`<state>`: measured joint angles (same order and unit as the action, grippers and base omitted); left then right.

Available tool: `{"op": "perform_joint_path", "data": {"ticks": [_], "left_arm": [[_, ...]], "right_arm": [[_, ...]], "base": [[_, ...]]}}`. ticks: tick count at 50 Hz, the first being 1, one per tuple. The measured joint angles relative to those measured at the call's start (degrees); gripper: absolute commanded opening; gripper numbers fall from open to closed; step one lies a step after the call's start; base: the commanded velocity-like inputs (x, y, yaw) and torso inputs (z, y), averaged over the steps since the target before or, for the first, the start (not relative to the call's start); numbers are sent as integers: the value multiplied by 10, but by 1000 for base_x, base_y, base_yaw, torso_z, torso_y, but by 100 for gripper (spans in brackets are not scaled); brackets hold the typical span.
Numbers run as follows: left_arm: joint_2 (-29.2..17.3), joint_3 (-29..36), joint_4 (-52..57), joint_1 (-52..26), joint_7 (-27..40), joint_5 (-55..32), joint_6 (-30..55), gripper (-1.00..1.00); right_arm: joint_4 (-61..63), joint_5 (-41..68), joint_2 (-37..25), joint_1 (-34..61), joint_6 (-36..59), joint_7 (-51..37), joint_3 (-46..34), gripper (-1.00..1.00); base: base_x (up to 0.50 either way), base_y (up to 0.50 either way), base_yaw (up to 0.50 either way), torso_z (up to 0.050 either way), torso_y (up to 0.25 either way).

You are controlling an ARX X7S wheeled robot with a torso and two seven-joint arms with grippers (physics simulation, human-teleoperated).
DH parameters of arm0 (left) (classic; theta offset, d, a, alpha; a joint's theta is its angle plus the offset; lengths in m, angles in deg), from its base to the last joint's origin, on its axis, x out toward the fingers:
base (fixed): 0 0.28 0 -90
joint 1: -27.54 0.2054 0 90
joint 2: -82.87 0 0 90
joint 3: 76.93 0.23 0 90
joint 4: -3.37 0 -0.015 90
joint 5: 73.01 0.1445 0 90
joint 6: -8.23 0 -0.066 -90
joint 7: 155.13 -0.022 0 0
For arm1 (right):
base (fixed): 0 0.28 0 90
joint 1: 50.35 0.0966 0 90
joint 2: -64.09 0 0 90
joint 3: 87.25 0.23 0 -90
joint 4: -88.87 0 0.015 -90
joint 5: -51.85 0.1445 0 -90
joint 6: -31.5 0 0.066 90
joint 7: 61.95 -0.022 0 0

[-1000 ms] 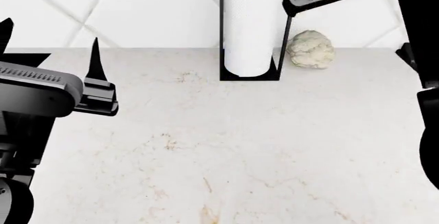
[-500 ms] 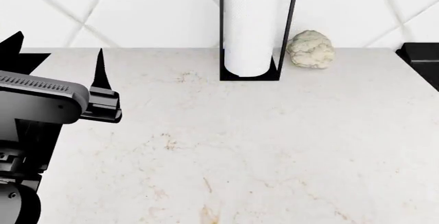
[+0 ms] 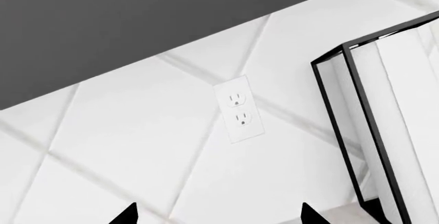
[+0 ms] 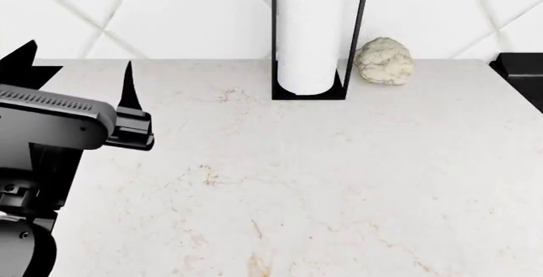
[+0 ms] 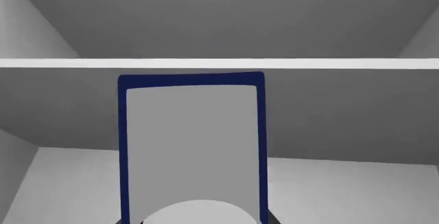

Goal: A wet mug is on the counter and needs to be dried. Pick it up and place it upside down in the open cabinet.

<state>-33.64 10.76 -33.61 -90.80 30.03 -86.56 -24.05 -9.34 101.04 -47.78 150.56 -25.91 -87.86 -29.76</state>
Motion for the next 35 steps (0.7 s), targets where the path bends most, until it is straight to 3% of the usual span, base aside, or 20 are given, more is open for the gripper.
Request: {"op": "perform_joint_path", "data": {"ticks": [35], "left_arm": [[1,3,-13,11,6,-5,-20,100]], "right_arm": [[-402,-102,133,133,-114,142,-47,-100]], "base": [[0,0,0,0,0]]}}
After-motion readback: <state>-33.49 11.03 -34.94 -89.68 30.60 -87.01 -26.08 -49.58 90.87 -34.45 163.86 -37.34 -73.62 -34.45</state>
